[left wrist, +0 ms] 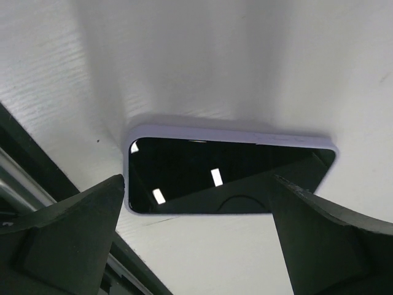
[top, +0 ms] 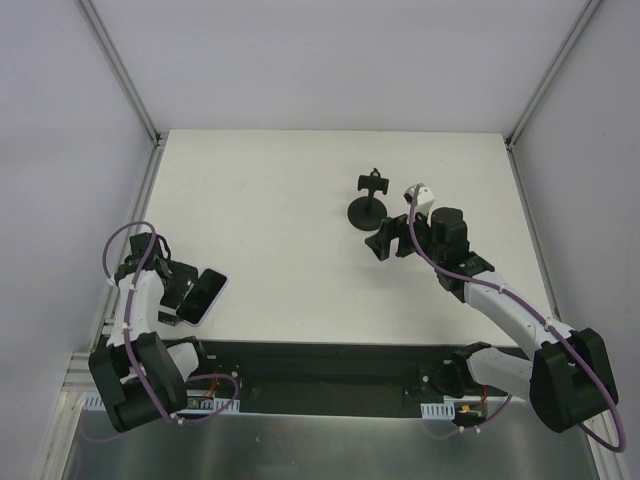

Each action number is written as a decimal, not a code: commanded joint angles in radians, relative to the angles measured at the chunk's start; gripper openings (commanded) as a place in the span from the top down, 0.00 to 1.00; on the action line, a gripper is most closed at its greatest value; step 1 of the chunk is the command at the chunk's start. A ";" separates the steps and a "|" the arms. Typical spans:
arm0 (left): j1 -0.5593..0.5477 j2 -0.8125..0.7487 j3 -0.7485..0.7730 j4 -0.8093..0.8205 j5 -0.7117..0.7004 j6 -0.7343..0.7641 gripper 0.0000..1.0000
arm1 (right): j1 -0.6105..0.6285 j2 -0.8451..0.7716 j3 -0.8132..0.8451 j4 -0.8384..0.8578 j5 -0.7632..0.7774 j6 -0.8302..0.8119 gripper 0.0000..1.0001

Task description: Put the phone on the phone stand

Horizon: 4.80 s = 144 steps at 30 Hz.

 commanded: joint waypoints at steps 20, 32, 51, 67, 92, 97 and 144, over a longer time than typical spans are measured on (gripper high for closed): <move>-0.423 0.129 0.130 0.135 0.278 -0.127 0.01 | 0.008 -0.026 0.005 0.034 0.001 -0.024 0.04; -0.434 0.181 0.351 0.006 0.070 0.580 0.01 | 0.008 -0.018 0.010 0.034 -0.009 -0.018 0.04; -0.453 0.537 0.414 -0.025 0.022 0.782 0.01 | 0.013 -0.017 0.006 0.041 -0.011 -0.026 0.04; -0.396 0.659 0.431 -0.006 0.221 0.782 0.01 | 0.013 -0.020 0.005 0.041 -0.009 -0.029 0.04; -0.554 0.650 0.423 0.018 0.249 0.680 0.57 | 0.014 0.002 0.014 0.021 0.037 -0.030 0.04; -0.554 0.621 0.426 0.020 0.251 0.697 0.06 | 0.017 0.011 0.016 0.023 0.038 -0.032 0.04; -0.592 0.410 0.406 0.115 0.389 0.608 1.00 | 0.141 0.072 0.082 -0.017 0.340 0.022 0.04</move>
